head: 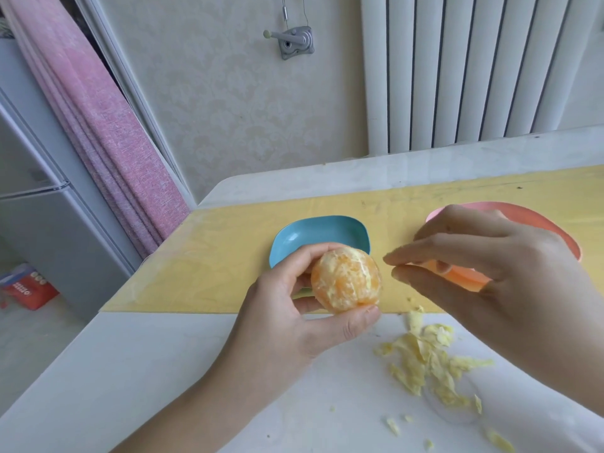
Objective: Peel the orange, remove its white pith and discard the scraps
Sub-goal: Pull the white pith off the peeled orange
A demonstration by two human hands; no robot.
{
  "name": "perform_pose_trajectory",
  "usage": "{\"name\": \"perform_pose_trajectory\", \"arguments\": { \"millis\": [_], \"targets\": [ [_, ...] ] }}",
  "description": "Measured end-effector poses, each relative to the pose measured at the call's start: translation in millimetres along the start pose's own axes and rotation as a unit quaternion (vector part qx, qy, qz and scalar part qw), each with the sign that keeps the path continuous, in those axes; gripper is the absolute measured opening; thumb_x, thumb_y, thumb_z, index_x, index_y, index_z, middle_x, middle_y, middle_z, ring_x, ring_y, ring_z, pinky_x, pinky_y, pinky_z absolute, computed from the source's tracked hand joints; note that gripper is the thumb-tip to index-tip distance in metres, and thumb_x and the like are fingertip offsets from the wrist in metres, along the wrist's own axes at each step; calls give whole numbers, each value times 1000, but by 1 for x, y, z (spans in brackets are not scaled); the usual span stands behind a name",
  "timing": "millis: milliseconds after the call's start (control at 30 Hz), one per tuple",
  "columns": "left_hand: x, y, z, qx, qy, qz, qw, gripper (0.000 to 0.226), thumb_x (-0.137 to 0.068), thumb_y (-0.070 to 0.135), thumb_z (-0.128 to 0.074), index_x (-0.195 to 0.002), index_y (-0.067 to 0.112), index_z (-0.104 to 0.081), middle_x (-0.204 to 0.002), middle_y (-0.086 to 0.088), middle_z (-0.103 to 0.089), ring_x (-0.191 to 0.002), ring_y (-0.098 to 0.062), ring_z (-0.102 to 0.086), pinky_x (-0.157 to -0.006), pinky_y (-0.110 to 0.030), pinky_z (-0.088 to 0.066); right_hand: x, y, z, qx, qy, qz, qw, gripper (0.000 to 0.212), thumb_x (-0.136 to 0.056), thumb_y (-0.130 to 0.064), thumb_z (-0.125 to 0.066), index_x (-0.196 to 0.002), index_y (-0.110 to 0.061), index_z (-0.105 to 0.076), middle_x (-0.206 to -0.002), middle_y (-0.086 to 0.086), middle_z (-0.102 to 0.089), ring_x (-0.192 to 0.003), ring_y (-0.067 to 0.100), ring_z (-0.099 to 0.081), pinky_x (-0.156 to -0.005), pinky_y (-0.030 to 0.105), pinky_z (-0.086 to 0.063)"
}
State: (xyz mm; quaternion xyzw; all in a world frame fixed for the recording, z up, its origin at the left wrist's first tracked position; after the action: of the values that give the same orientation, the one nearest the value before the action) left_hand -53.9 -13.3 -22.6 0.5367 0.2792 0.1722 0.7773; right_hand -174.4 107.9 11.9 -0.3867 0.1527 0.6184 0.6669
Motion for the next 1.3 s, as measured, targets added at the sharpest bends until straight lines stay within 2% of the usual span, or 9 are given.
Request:
{"name": "perform_pose_trajectory", "arguments": {
  "millis": [200, 333, 500, 667, 1000, 1167, 1233, 1300],
  "targets": [
    [0, 3, 1, -22, 4, -13, 1000, 49, -54, 39, -82, -101, 37, -66, -98, 8, -71, -91, -12, -68, -77, -20, -51, 2, -11, 0, -16, 15, 50, 999, 25, -81, -47, -62, -96, -31, -73, -84, -13, -58, -75, 12, -49, -73, 8, -37],
    [3, 5, 0, -63, 11, -23, 998, 49, -55, 41, -82, -101, 37, -66, -101, 6, -69, -91, -12, -67, -76, -17, -51, 3, -14, 1, -3, 48, 76, 996, 20, -82, -38, -64, -90, -25, -76, -79, -10, -59, -71, 11, -48, -75, 14, -37],
    [5, 7, 1, -102, 30, -33, 994, 49, -54, 43, -81, -101, 34, -67, -102, 8, -68, -91, -10, -66, -73, -13, -50, 7, -20, -1, 49, 75, 124, 988, 15, -84, -27, -66, -82, -17, -77, -72, -4, -62, -65, 12, -46, -75, 30, -40],
    [6, 7, 0, -117, 29, -34, 992, 49, -55, 43, -81, -101, 34, -68, -101, 9, -67, -91, -7, -66, -74, -12, -50, 8, -23, -3, 84, 87, 137, 983, 16, -86, -22, -65, -77, -15, -76, -70, -4, -62, -64, 14, -46, -81, 24, -35],
    [7, 9, -4, -113, 20, -39, 993, 50, -55, 43, -81, -102, 37, -67, -101, 7, -68, -92, -10, -66, -76, -13, -50, 8, -23, -1, 116, 104, 144, 977, 15, -85, -15, -64, -72, -13, -72, -70, -1, -62, -60, 18, -50, -81, 27, -35],
    [8, 11, -6, -117, 15, -46, 992, 50, -55, 42, -82, -102, 36, -67, -101, 8, -66, -94, -10, -66, -75, -12, -49, 7, -22, -1, 103, 101, 129, 981, 13, -84, -16, -63, -72, -14, -70, -70, -3, -60, -64, 16, -48, -80, 27, -34],
    [9, 12, -6, -111, 10, -48, 993, 51, -55, 41, -82, -103, 37, -66, -102, 9, -66, -95, -10, -65, -75, -10, -48, 5, -18, 0, 63, 90, 90, 990, 11, -80, -20, -64, -70, -17, -69, -68, -7, -59, -64, 9, -47, -77, 23, -36],
    [9, 12, -7, -101, 1, -48, 994, 53, -55, 40, -82, -105, 36, -66, -104, 10, -67, -97, -10, -65, -76, -10, -48, 2, -9, 1, 0, 77, 20, 997, 9, -75, -27, -64, -67, -23, -66, -66, -14, -57, -65, 6, -50, -72, 13, -37]
  ]
}}
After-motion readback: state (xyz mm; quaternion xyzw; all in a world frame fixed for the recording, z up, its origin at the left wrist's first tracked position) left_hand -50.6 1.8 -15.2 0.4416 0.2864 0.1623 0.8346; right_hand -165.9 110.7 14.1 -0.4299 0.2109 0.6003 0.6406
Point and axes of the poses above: each hand's wrist, its own x-axis away from the middle knuckle, its own z-axis out of the back of the hand, y = z × x, the point moved 6 cm from there along -x, towards the middle knuckle
